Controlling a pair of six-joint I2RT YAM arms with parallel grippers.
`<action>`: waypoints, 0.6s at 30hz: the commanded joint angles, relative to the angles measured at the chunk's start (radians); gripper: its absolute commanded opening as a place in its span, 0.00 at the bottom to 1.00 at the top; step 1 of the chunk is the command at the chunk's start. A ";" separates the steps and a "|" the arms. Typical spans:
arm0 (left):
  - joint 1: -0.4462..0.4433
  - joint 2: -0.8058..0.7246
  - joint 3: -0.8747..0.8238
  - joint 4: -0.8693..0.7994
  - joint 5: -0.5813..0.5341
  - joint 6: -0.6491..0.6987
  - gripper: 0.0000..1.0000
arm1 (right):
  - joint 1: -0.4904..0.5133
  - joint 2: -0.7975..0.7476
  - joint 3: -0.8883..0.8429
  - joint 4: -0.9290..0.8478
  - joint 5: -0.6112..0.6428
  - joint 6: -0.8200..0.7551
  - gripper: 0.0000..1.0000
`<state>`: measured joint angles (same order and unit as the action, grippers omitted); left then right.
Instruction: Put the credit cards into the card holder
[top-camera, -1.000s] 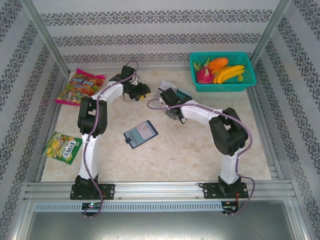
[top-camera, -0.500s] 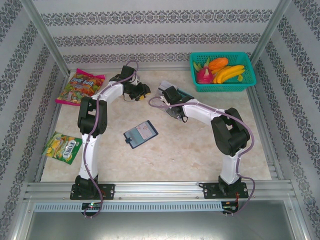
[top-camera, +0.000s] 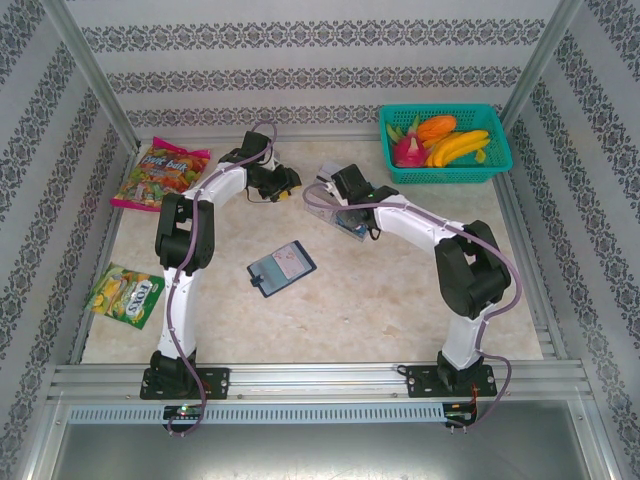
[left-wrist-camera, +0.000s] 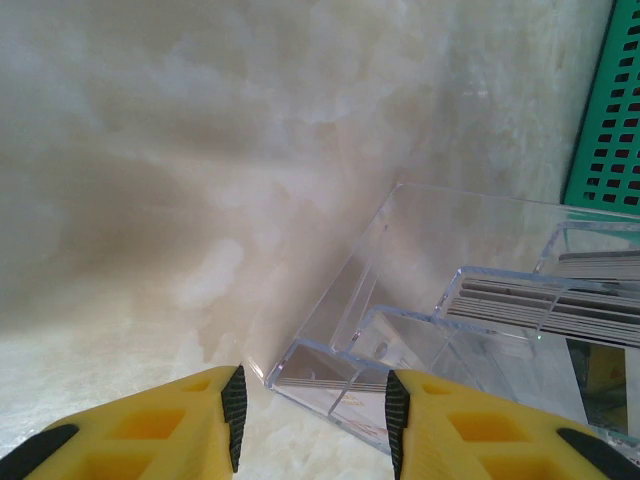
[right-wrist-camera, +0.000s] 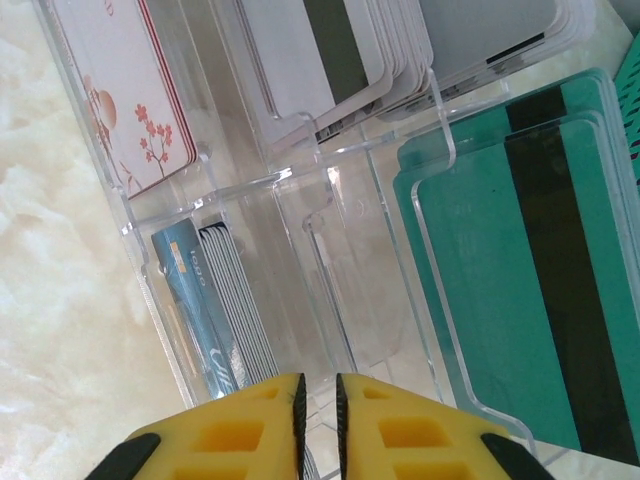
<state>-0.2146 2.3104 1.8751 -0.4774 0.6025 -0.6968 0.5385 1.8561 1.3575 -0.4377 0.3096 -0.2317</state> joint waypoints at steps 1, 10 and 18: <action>0.003 -0.057 -0.016 0.014 0.015 0.000 0.44 | -0.012 -0.013 0.020 -0.023 -0.053 0.028 0.17; 0.004 -0.057 -0.021 0.022 0.019 -0.006 0.44 | 0.005 0.076 0.041 -0.044 -0.023 -0.003 0.53; 0.003 -0.060 -0.024 0.020 0.019 -0.003 0.44 | 0.028 0.153 0.065 -0.020 0.106 -0.012 0.54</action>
<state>-0.2146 2.3001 1.8606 -0.4767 0.6025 -0.6971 0.5545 1.9835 1.4055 -0.4515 0.3492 -0.2359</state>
